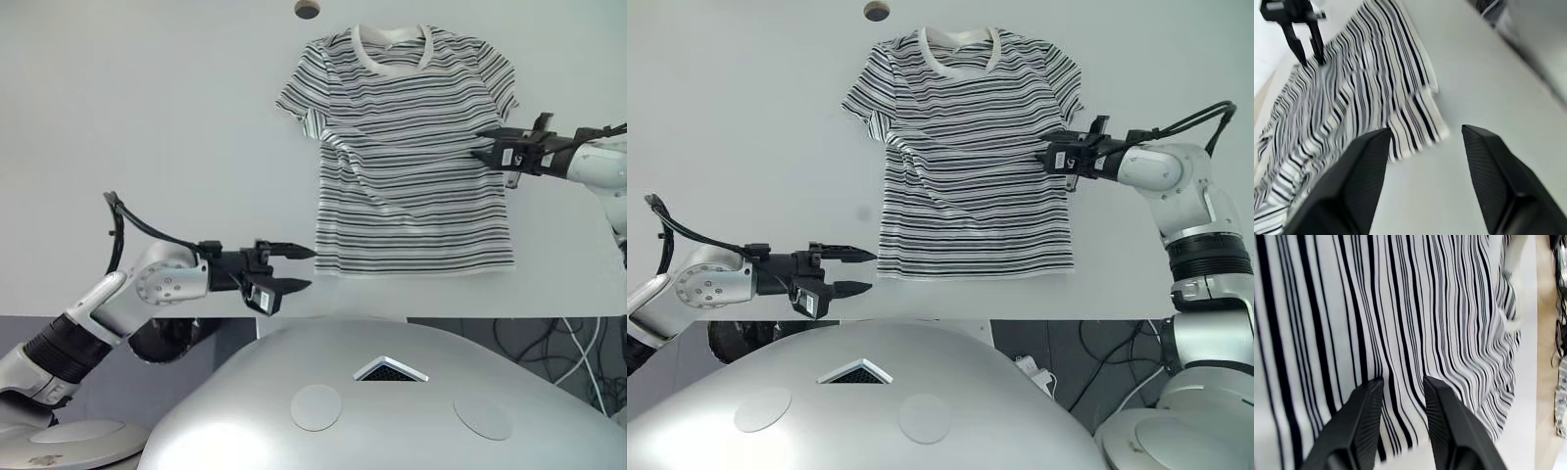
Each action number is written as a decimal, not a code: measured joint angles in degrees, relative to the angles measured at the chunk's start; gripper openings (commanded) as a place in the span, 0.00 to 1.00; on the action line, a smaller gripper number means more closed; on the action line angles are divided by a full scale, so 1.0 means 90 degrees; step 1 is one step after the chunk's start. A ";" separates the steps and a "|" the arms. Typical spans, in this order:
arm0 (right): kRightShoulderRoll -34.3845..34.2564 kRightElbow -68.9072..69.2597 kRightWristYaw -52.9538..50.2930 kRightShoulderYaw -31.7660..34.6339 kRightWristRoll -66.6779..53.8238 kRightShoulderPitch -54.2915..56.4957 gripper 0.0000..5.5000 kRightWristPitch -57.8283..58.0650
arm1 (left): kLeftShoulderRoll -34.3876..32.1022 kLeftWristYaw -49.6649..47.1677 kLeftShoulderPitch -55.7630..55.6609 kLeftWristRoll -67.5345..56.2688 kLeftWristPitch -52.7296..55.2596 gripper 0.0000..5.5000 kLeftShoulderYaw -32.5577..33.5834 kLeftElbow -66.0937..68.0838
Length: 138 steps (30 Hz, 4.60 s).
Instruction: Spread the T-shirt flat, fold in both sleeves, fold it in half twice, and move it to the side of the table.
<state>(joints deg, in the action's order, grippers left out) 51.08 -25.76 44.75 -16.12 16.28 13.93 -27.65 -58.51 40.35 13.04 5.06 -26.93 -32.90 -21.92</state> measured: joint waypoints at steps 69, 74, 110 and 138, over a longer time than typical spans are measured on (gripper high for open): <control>-0.1380 -0.0145 -0.1637 0.1675 -0.1066 0.0446 0.27 -0.0527 | 0.2012 -0.4361 -0.3086 0.5442 -0.2833 0.49 -0.0108 0.4192; -0.1758 -0.2313 -0.2435 0.0892 0.0215 0.1891 0.27 -0.0698 | 0.1522 -0.4298 -0.2724 0.5225 -0.2829 0.49 -0.0019 0.3870; -0.1392 -0.5665 -0.5377 -0.0836 0.2255 0.3108 0.27 -0.0375 | 0.0487 -0.3178 -0.1894 0.3802 -0.2591 0.49 0.0665 0.3399; 0.1027 0.3913 0.1385 0.0767 -0.3528 -0.4299 0.27 0.0686 | 0.3064 -0.4559 -0.4582 0.4793 -0.1268 0.49 0.0069 0.5490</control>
<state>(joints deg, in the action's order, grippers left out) 60.33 9.46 57.22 -9.21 -15.47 -24.75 -21.48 -30.93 -0.68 -28.19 48.20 -38.34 -32.29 27.50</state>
